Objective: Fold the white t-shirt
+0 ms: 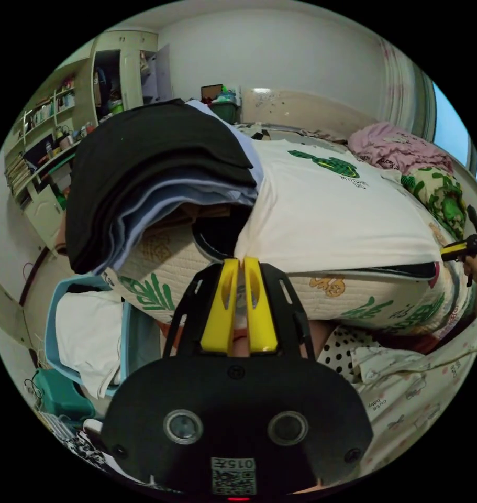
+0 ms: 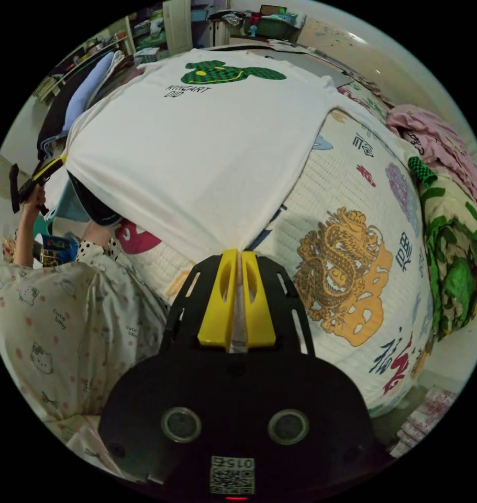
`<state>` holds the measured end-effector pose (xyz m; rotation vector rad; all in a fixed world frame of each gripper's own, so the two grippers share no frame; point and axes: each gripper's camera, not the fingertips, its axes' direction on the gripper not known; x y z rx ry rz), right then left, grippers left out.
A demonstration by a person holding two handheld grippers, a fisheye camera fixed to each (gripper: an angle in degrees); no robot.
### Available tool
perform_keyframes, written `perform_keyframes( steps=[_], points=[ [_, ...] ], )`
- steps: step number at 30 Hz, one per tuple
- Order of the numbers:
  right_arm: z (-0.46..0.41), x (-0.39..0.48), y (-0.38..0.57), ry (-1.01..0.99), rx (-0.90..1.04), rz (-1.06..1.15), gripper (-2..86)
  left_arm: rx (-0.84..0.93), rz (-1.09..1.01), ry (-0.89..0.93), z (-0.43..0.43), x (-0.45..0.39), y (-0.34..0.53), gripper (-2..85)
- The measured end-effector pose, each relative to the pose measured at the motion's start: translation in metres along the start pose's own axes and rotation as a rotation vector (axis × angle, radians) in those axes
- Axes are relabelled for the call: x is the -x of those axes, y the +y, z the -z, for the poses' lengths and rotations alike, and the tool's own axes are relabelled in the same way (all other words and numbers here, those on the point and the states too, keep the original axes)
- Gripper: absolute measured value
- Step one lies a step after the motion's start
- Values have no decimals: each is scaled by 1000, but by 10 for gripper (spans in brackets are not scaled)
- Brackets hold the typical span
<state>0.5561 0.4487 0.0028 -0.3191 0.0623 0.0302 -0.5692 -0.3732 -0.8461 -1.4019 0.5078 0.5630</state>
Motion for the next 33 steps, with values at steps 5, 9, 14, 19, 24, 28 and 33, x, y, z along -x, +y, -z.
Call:
perform_keyframes(
  steps=[5,9,14,19,24,28,33],
  points=[
    [-31,-11,19,-166,-116,-41,1,-10,42,62,11,14,-15,9],
    [-59,-4,27,-234,-184,-91,1,-26,49,50,15,14,-21,7],
    [-80,30,1,-173,-104,-31,1,15,30,40,16,15,-42,1],
    [-101,70,-38,-112,14,33,2,26,12,19,20,18,-54,0],
    [-115,110,-78,-41,132,90,2,13,-11,-32,25,17,-59,1],
    [-121,145,-107,25,199,114,2,-4,-16,-24,29,29,-61,0],
    [-115,179,-131,76,210,109,2,-38,6,7,33,49,-61,0]
  ],
)
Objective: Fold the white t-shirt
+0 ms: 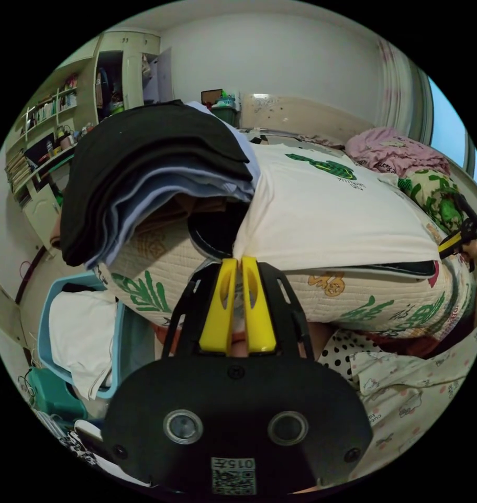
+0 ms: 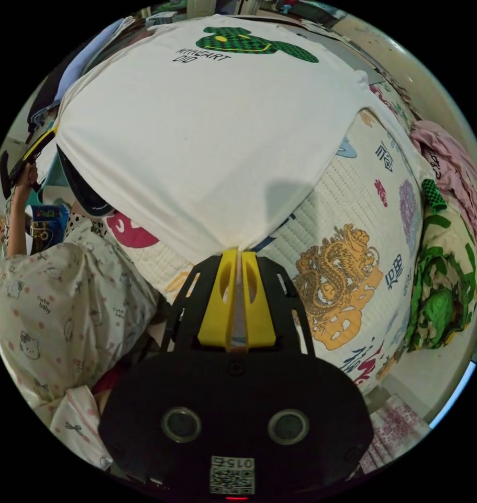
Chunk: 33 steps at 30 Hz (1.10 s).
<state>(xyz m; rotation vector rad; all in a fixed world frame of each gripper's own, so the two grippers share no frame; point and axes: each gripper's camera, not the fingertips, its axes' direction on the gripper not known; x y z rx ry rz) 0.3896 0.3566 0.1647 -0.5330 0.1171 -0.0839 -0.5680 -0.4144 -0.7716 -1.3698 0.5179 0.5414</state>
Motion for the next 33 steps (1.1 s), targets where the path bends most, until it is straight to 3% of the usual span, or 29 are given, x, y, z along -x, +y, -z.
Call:
perform_keyframes(
  steps=[18,26,31,33],
  points=[
    [168,35,-71,-13,34,-10,9,-61,25,47,13,56,-16,16],
    [313,-64,39,-343,-392,-328,79,-300,207,53,89,115,19,67],
    [436,-145,133,-376,-1005,-699,99,-390,146,10,136,114,-16,71],
    [459,-157,139,-337,-1155,-817,112,-412,97,51,135,96,-46,72]
  ],
)
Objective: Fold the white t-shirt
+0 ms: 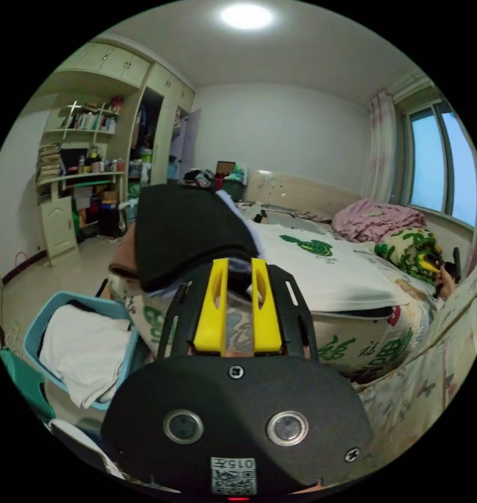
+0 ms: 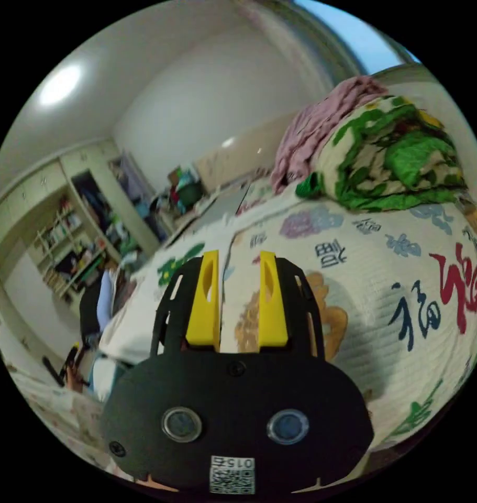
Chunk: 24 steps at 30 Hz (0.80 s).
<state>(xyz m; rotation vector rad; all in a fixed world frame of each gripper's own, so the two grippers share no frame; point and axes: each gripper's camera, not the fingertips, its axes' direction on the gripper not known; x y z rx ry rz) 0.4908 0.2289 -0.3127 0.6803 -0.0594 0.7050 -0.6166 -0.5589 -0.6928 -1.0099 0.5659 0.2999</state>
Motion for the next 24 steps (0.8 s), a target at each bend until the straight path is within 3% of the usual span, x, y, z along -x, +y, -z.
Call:
perform_keyframes(
  steps=[3,10,16,21,24],
  points=[
    [-8,7,-39,-37,-111,-83,120,-9,-70,149,-49,-51,-36,75],
    [-43,-4,-190,-157,-203,-279,127,158,-327,431,-187,-207,-107,94],
    [-65,-19,-329,-96,-343,-353,120,184,-437,547,-287,-305,-195,92],
    [-100,-55,-388,-95,-254,-385,114,270,-503,663,-397,-415,-276,90],
    [-98,-82,-402,-227,-268,-554,110,287,-570,724,-477,-508,-317,93]
  ],
)
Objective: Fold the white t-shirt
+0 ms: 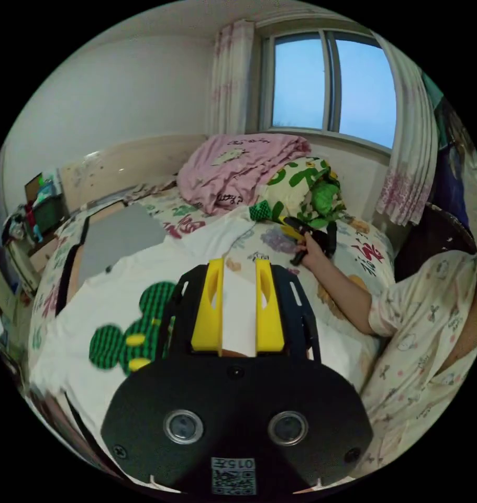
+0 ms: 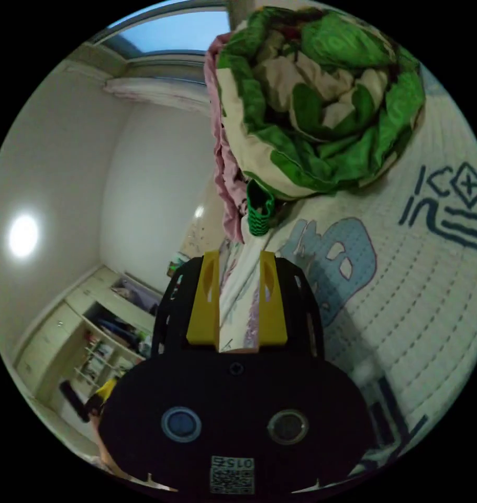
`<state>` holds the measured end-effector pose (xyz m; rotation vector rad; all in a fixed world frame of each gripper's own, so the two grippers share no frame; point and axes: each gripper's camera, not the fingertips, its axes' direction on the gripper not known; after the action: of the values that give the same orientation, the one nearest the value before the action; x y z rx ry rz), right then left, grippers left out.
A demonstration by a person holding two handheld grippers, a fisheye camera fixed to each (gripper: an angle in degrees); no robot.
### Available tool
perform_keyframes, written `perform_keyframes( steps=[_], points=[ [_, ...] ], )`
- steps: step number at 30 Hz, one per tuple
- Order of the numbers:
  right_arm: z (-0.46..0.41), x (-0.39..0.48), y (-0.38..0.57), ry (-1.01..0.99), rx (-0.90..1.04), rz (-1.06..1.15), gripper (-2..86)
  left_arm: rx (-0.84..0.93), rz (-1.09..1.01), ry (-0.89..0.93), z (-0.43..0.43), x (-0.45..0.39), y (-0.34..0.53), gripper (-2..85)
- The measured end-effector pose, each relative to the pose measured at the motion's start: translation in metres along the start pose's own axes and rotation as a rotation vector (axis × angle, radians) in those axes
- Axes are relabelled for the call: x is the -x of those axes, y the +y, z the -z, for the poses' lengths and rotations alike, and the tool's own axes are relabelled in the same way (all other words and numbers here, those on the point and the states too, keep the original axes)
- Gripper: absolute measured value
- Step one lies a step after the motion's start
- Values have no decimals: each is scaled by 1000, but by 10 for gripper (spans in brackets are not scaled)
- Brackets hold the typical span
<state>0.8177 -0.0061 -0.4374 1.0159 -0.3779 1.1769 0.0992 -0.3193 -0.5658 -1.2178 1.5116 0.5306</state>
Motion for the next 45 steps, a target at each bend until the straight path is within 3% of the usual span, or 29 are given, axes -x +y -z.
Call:
perform_keyframes(
  steps=[4,10,14,17,21,27,32,35,38,43,45],
  points=[
    [9,28,-28,27,-81,12,108,35,-105,50,-169,7,-121,111],
    [2,41,-58,-106,-65,-99,99,125,-109,262,-405,-21,-264,177],
    [-5,49,-69,-154,-59,-124,94,205,-92,180,-520,-47,-293,169],
    [-9,50,-75,-181,-65,-151,87,256,-19,101,-549,-36,-275,78],
    [-16,59,-74,-201,-96,-137,80,116,106,157,-495,5,-238,7],
    [-48,74,-67,-183,-45,-12,79,-117,139,107,-297,90,-141,-6],
    [-99,56,-54,-185,93,56,80,-159,148,-50,-94,128,16,-7],
    [-128,43,-39,-96,132,127,82,-160,178,-118,-16,127,113,-7],
    [-150,20,-27,-39,151,116,76,-165,318,-181,36,130,206,-7],
    [-199,-5,-6,280,200,-5,60,-184,506,-227,86,118,327,-7],
    [-213,3,20,125,204,119,72,-216,564,-225,97,109,363,-7]
  ],
)
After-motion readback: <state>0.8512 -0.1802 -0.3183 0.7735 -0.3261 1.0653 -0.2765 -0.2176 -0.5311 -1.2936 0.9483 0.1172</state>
